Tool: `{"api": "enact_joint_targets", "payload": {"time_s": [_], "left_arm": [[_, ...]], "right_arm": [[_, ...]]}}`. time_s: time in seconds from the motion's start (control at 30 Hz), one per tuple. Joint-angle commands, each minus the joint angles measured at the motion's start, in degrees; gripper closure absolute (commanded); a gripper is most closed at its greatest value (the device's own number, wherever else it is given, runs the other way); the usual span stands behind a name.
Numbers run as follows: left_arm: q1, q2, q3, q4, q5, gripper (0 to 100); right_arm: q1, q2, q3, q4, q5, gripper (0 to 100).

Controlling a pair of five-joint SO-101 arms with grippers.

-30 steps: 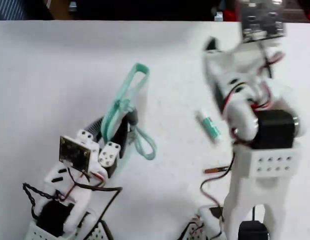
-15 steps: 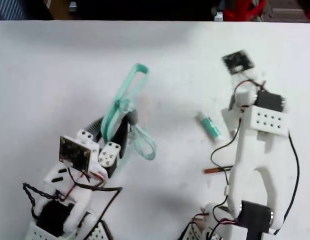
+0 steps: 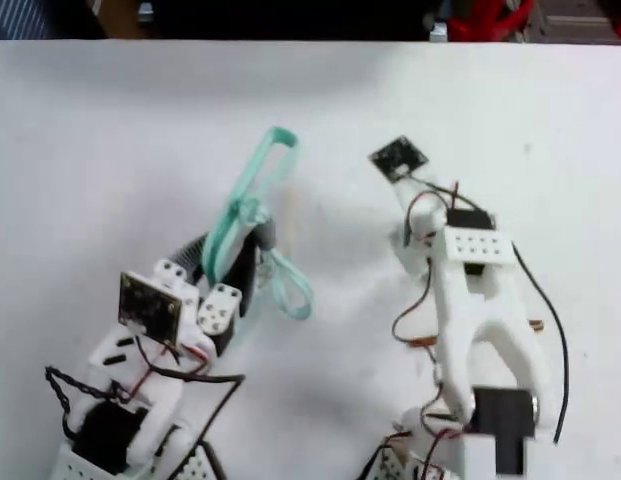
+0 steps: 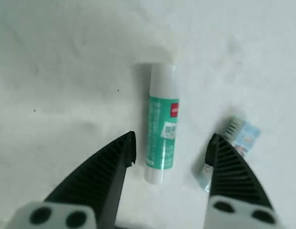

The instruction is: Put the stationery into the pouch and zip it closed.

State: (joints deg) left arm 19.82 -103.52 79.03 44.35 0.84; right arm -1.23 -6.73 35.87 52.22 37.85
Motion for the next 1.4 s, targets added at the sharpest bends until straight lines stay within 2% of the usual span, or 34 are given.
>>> {"api": "enact_joint_targets", "payload": {"time_s": [0.0, 0.1, 0.23, 1.13, 1.37], "left_arm": [[-0.3, 0.9, 0.1, -1.4, -0.5, 92], [-0.3, 0.9, 0.1, -1.5, -0.5, 92], [-0.2, 0.9, 0.1, -1.5, -0.5, 92], [0.1, 0.9, 0.7, -1.5, -0.5, 92], [-0.1, 0.9, 4.4, -7.0, -0.5, 92]], "right_arm": [[0.1, 6.6, -0.3, -4.7, 0.5, 76.2], [0.0, 10.9, -2.6, -5.2, -1.7, 80.2], [0.3, 12.9, -5.2, -3.4, -3.3, 98.1], [2.4, 13.0, -5.0, -3.0, -6.6, 98.1], [2.4, 9.9, -1.9, -4.8, -6.7, 98.1]]}}
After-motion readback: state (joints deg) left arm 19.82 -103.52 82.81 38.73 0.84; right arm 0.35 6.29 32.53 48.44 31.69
